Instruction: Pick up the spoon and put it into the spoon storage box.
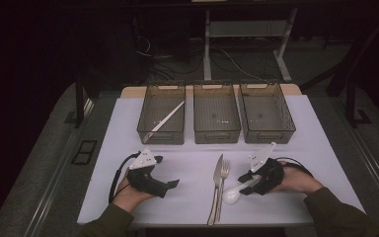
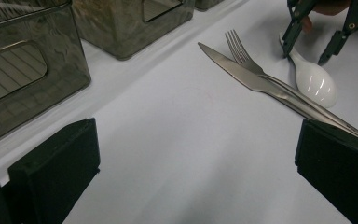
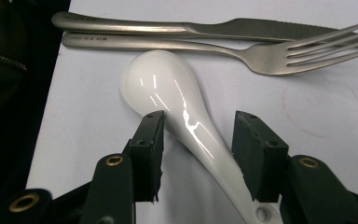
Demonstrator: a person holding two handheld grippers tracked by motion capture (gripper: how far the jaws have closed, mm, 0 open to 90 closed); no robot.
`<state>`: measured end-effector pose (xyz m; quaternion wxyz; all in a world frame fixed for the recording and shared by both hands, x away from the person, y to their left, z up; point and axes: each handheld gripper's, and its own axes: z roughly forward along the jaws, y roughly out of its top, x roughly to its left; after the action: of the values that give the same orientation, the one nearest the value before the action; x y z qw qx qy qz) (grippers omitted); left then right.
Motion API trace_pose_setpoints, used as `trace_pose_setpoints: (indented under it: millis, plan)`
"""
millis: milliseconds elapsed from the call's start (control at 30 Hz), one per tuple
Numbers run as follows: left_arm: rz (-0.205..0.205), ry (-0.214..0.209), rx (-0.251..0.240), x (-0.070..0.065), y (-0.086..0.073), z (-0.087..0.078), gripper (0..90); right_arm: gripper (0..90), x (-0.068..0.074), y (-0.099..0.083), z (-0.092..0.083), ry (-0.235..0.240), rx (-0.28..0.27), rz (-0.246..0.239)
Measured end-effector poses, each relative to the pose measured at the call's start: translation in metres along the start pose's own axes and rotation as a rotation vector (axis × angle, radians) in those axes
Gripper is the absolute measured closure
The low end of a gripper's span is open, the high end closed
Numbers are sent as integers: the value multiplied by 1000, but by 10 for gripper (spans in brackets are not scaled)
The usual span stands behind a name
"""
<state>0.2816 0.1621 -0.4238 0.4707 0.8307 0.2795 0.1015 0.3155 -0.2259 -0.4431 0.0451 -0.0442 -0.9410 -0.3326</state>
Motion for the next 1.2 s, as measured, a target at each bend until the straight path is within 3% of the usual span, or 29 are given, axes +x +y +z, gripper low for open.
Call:
trace_pose_setpoints:
  millis: [133,300,467,567,667,867,967,1000,1200]
  plan:
    - [0,-3,4,-1,0,1,0,549,1,-1,0,-9,2,-13]
    - [-3,-2,2,0,0,1,0,642,7,-2,-4,-10,31,-25]
    - [-2,-4,5,0,0,1,0,669,22,-3,-6,-56,67,-66]
    - [-2,-5,7,-1,0,2,0,667,29,-1,-5,-84,87,-116]
    - [-2,-6,7,-1,0,3,0,667,32,2,-4,-93,110,-124]
    - [-3,-13,10,-1,1,4,0,624,27,20,0,-61,228,-188]
    - [-4,-13,8,-1,2,4,0,599,24,27,4,-32,270,-180]
    - [-4,-14,8,-1,2,4,0,600,23,29,4,-32,279,-197]
    - [-6,-17,8,-1,2,4,0,687,22,32,5,-37,299,-181]
